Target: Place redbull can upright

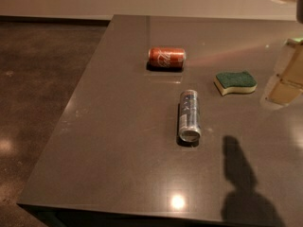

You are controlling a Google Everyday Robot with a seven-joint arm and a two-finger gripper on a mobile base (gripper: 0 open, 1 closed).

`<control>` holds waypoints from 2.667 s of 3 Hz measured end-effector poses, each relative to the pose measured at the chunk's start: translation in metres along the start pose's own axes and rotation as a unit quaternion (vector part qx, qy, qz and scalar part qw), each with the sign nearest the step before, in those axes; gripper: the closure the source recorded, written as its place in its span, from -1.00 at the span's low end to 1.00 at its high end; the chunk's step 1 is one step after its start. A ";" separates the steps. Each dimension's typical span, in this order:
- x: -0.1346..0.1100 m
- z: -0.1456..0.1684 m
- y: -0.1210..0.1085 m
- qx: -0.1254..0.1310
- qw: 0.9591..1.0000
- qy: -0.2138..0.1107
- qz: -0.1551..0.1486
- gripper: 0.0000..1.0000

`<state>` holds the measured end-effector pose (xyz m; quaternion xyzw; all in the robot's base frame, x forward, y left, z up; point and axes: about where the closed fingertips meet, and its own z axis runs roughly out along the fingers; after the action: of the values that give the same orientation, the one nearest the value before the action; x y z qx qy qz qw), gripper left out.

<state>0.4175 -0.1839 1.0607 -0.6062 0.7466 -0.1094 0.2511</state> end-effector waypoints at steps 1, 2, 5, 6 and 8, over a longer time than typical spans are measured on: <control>0.000 0.000 0.000 0.000 1.000 0.000 0.000 -1.00; -0.009 -0.004 -0.001 0.004 1.000 0.005 0.007 -1.00; -0.050 0.048 0.000 -0.036 0.987 0.086 0.127 -1.00; -0.038 0.076 -0.002 -0.047 0.969 0.130 0.206 -1.00; -0.027 0.119 0.006 -0.064 0.925 0.177 0.330 -1.00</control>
Offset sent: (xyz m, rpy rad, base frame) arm 0.0098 0.0143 0.0002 -0.0003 0.0342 -0.0723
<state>0.4761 -0.1398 0.9631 -0.3116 0.9420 -0.0777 0.0972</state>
